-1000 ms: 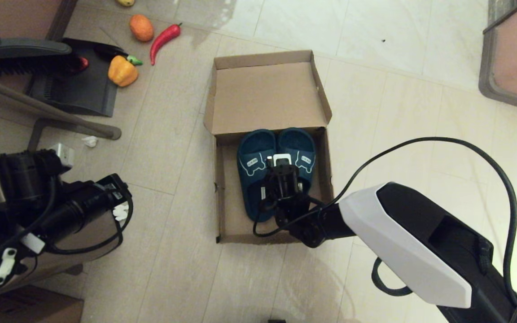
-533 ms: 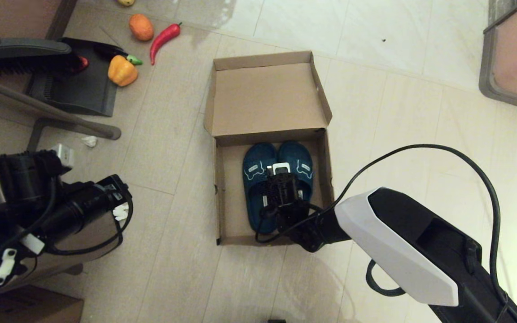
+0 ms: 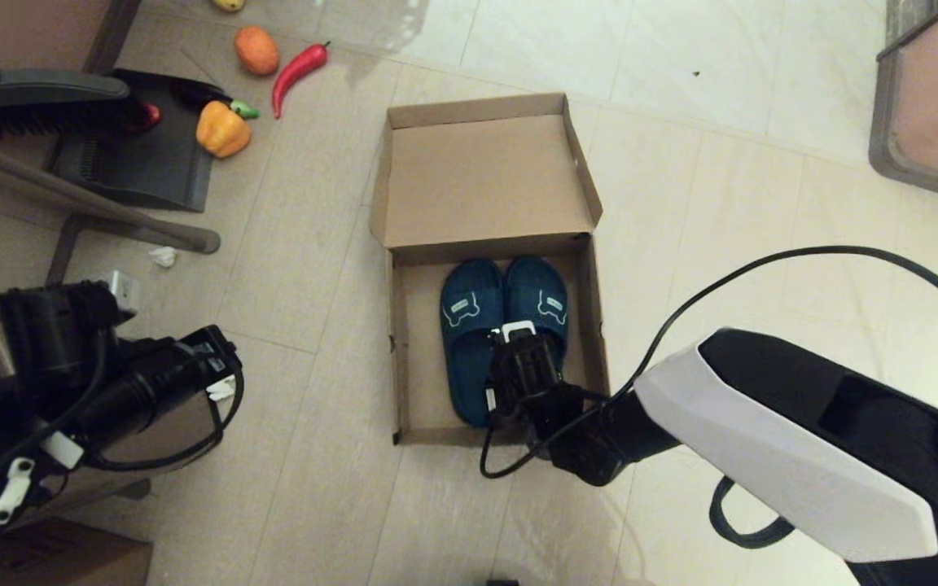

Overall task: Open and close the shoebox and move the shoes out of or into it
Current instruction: Put the shoes into the shoe box, then close the shoe box

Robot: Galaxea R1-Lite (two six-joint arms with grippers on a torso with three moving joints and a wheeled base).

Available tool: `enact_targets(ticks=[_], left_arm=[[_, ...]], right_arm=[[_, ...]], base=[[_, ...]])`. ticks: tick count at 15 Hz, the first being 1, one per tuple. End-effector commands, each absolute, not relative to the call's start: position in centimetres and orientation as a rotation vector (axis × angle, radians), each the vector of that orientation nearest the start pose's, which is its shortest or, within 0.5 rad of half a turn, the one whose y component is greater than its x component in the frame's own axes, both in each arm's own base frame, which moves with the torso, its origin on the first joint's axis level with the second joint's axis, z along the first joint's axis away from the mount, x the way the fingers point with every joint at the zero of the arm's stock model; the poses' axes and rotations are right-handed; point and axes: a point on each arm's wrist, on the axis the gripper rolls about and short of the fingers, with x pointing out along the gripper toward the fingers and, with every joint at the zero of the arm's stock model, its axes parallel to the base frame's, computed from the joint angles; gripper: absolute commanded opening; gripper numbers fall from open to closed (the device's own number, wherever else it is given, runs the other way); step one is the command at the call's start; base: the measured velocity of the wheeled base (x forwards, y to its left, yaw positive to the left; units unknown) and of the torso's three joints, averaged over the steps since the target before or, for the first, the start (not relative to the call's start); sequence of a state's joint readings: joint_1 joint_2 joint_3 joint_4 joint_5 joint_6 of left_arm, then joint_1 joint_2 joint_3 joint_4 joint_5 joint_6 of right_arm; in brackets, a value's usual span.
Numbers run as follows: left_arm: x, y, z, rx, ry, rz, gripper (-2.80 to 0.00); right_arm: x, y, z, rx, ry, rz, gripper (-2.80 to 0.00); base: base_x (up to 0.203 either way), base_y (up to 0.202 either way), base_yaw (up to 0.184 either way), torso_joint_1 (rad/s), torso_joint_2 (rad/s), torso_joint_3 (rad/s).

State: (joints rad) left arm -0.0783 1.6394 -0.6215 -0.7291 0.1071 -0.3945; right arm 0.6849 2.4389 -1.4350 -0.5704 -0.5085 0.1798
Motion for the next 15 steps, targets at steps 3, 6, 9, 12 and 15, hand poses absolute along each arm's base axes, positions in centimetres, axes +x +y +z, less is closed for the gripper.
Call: enact_targets(ticks=[3, 6, 9, 12, 15], left_arm=[[29.9, -2.4, 16.1, -0.376, 0.263, 0.04, -2.8], [34.6, -3.0, 16.6, -0.395, 0.197, 0.013, -2.8], [38.4, -4.3, 17.5, -0.403, 0.136, -0.016, -2.8], [40.5, -7.0, 16.9, -0.43, 0.124, -0.057, -2.8], [41.6, -9.1, 16.8, -0.474, 0.099, -0.102, -2.8]], right_arm=[[34.1, 28.4, 8.3, 0.029, 0.385, 0.158, 0.0], [33.7, 25.8, 12.8, 0.028, 0.441, 0.106, 0.0], [32.1, 23.3, 18.4, 0.095, 0.488, 0.109, -2.8], [33.3, 19.8, 20.3, 0.185, 0.473, 0.028, -2.8], [36.1, 14.3, 21.1, 0.28, 0.474, -0.073, -2.8]], base=[[0.0, 0.0, 0.0, 0.0, 0.0, 0.0], [0.0, 0.0, 0.0, 0.0, 0.0, 0.0], [0.0, 0.0, 0.0, 0.0, 0.0, 0.0], [0.0, 0.0, 0.0, 0.0, 0.0, 0.0], [0.0, 0.0, 0.0, 0.0, 0.0, 0.0]])
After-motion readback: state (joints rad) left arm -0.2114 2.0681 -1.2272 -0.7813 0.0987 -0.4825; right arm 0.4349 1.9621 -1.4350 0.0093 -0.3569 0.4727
